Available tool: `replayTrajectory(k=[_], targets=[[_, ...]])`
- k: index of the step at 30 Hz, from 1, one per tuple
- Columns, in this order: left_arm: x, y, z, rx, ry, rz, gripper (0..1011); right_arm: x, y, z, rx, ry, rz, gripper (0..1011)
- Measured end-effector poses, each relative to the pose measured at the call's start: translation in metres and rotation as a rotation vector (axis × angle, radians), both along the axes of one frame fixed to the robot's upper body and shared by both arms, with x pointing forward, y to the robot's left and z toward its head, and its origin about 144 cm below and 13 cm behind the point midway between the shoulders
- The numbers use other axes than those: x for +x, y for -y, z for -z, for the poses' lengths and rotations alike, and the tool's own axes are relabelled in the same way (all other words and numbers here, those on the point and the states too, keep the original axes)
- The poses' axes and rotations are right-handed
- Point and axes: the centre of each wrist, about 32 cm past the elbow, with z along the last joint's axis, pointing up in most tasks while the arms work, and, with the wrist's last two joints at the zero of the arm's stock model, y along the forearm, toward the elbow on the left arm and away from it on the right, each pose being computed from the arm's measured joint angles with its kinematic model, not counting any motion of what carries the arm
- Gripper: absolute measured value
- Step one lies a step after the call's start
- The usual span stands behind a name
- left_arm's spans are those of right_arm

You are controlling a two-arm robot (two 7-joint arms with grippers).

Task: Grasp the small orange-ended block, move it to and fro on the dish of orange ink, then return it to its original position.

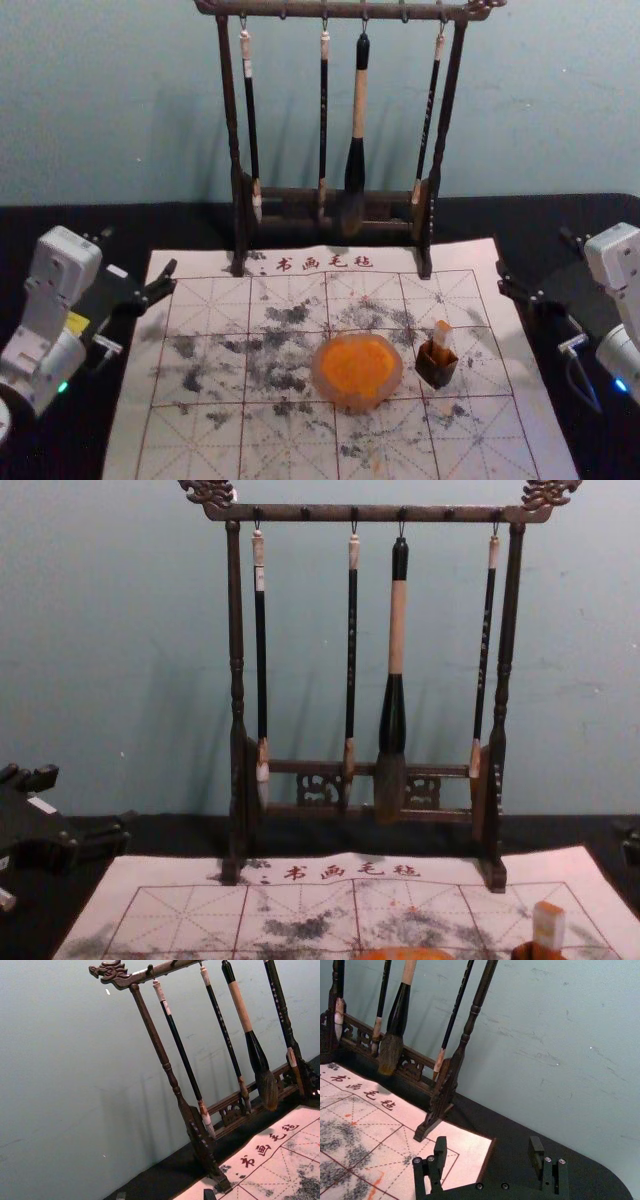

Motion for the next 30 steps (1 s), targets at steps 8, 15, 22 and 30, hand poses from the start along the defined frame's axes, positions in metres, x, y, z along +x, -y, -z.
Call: replayTrajectory(k=[8, 15, 22, 30], targets=[[0.0, 0.0, 0.0, 0.0, 0.0, 0.0, 1001, 0.0008, 0.0008, -0.0006, -0.002, 0.0, 0.001, 1002], [0.0, 0.0, 0.0, 0.0, 0.0, 0.0, 1001, 0.0009, 0.0009, -0.0006, -0.002, 0.0, 0.001, 1002], [0.0, 0.0, 0.0, 0.0, 0.0, 0.0, 1001, 0.0011, 0.0011, -0.0008, -0.002, 0.0, 0.001, 1002], [0.0, 0.0, 0.0, 0.0, 0.0, 0.0, 1001, 0.0012, 0.0012, -0.001, -0.002, 0.0, 0.001, 1002]])
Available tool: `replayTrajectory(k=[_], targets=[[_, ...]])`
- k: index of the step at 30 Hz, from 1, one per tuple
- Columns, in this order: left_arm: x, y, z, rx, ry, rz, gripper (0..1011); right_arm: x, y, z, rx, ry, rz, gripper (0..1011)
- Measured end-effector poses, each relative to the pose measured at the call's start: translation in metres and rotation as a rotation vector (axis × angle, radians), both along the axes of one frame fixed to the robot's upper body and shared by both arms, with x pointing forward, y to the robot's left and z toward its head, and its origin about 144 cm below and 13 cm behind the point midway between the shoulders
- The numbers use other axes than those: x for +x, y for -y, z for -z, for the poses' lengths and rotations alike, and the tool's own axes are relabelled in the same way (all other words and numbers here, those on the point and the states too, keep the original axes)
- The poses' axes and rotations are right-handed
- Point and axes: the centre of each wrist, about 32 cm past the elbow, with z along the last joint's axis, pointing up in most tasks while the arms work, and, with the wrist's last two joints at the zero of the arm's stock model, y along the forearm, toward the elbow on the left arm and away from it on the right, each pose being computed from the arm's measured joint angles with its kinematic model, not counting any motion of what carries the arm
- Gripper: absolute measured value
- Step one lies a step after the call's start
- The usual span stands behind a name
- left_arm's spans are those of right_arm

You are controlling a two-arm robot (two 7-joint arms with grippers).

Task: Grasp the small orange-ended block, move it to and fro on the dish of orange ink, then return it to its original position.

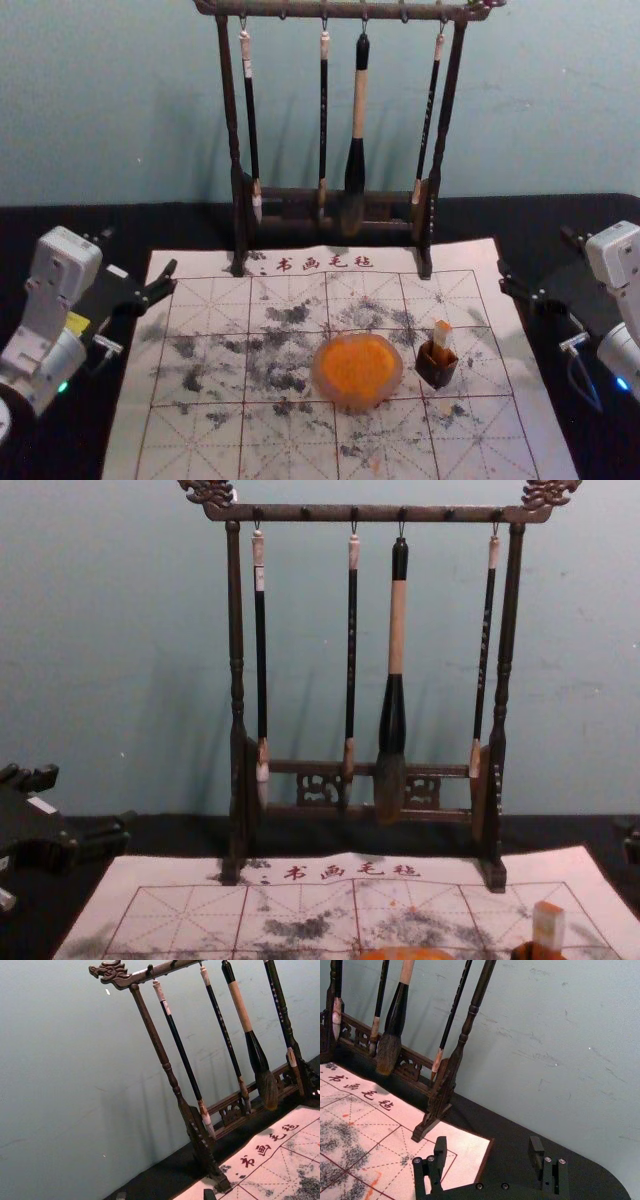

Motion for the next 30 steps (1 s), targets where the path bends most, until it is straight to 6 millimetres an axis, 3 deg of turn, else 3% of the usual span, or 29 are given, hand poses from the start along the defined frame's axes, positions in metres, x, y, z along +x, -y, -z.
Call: replayTrajectory(k=[30], targets=[[0.0, 0.0, 0.0, 0.0, 0.0, 0.0, 1001, 0.0, 0.0, 0.0, 0.0, 0.0, 0.0, 1002]])
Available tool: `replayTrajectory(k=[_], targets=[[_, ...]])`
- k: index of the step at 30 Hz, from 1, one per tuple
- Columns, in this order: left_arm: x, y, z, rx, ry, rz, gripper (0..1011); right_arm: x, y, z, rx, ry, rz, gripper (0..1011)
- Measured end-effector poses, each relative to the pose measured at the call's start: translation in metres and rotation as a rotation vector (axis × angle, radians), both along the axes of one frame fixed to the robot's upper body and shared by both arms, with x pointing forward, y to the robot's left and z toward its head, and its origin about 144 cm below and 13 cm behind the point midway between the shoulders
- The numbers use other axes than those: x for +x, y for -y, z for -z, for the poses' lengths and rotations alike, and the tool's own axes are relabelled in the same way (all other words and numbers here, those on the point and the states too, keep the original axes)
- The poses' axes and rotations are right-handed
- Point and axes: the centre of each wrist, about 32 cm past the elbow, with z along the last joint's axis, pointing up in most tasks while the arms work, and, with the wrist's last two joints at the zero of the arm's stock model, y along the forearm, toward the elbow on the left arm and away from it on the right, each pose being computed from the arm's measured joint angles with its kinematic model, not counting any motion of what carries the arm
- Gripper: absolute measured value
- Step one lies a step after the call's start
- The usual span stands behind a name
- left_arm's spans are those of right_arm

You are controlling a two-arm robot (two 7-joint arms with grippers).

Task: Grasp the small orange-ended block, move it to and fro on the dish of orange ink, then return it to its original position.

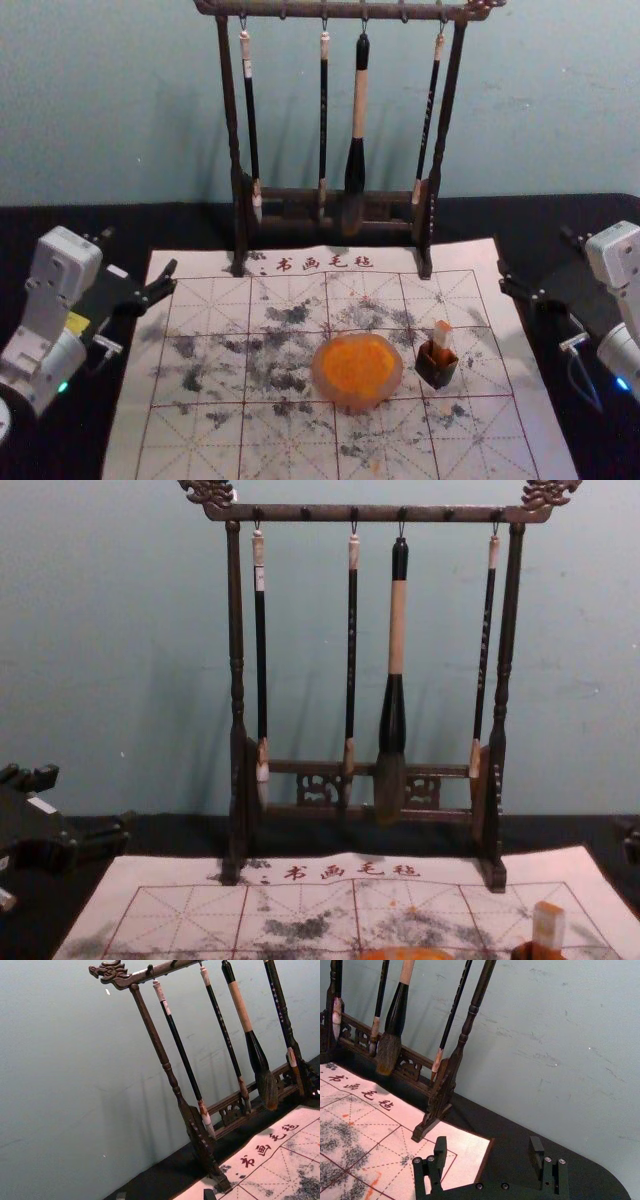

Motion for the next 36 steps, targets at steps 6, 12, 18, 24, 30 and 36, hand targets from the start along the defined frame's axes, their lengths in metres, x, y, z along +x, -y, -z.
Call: replayTrajectory(k=[6, 12, 18, 24, 30, 36], targets=[[0.0, 0.0, 0.0, 0.0, 0.0, 0.0, 1001, 0.0, 0.0, 0.0, 0.0, 0.0, 0.0, 1002], [0.0, 0.0, 0.0, 0.0, 0.0, 0.0, 1001, -0.002, 0.001, -0.004, 0.027, 0.006, -0.004, 1002], [0.0, 0.0, 0.0, 0.0, 0.0, 0.0, 1001, -0.01, 0.002, -0.013, 0.125, -0.01, -0.06, 1002], [0.0, 0.0, 0.0, 0.0, 0.0, 0.0, 1001, -0.02, 0.0, -0.017, 0.215, -0.04, -0.132, 1002], [0.0, 0.0, 0.0, 0.0, 0.0, 0.0, 1002, -0.027, -0.004, -0.016, 0.263, -0.085, -0.205, 1002], [0.0, 0.0, 0.0, 0.0, 0.0, 0.0, 1001, -0.031, -0.009, -0.01, 0.276, -0.132, -0.25, 1002]])
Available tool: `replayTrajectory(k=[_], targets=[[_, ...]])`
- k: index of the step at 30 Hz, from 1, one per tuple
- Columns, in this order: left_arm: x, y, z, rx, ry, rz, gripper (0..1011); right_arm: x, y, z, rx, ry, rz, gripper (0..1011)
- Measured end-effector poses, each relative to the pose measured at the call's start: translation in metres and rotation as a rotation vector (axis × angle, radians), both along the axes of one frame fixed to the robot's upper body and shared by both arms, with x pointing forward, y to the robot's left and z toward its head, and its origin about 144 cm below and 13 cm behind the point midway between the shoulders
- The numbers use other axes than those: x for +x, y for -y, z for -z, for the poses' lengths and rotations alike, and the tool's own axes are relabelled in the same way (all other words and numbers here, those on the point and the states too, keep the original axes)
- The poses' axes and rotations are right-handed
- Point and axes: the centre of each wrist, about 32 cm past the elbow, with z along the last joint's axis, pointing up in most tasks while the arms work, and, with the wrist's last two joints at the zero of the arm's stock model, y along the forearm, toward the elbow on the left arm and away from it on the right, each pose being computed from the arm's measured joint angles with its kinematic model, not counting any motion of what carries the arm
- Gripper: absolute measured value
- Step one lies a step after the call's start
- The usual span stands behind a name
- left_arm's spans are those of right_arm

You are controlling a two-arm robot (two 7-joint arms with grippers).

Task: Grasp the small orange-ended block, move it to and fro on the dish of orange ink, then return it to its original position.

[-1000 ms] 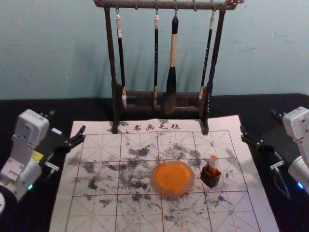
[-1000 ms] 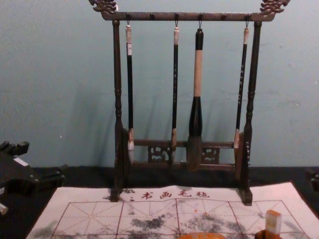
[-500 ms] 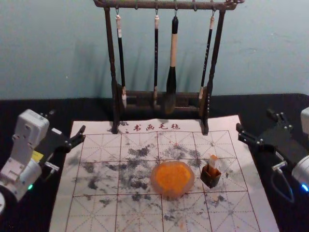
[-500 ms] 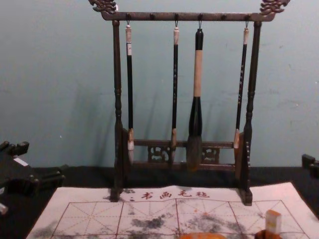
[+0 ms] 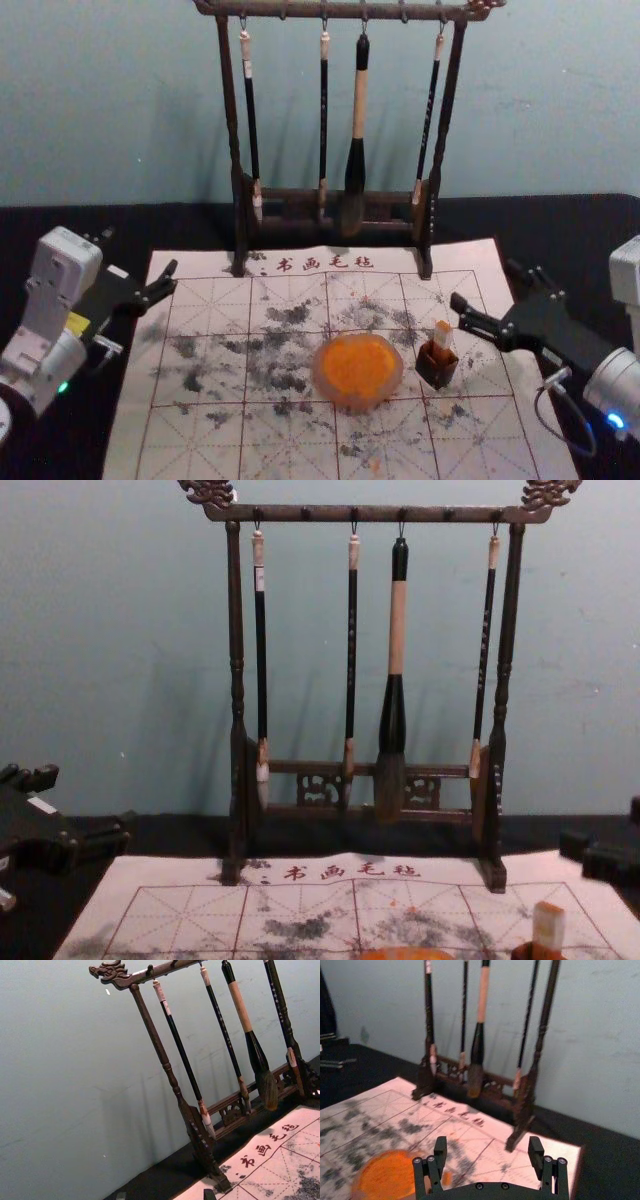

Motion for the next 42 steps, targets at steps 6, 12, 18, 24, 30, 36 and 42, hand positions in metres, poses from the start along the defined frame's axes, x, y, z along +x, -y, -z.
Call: replayTrajectory(k=[6, 12, 18, 24, 30, 36, 42], targets=[[0.0, 0.0, 0.0, 0.0, 0.0, 0.0, 1001, -0.002, -0.004, 0.008, 0.0, -0.048, -0.05, 1002], [0.0, 0.0, 0.0, 0.0, 0.0, 0.0, 1001, -0.003, -0.007, 0.016, -0.002, -0.095, -0.088, 1002], [0.0, 0.0, 0.0, 0.0, 0.0, 0.0, 1001, -0.002, -0.009, 0.022, -0.001, -0.137, -0.099, 1002], [0.0, 0.0, 0.0, 0.0, 0.0, 0.0, 1001, 0.0, -0.013, 0.025, -0.007, -0.155, -0.099, 1002], [0.0, 0.0, 0.0, 0.0, 0.0, 0.0, 1001, 0.003, -0.015, 0.026, -0.009, -0.167, -0.099, 1002], [0.0, 0.0, 0.0, 0.0, 0.0, 0.0, 1001, 0.004, -0.015, 0.026, -0.01, -0.171, -0.099, 1002], [0.0, 0.0, 0.0, 0.0, 0.0, 0.0, 1001, 0.003, -0.014, 0.026, -0.011, -0.169, -0.098, 1002]])
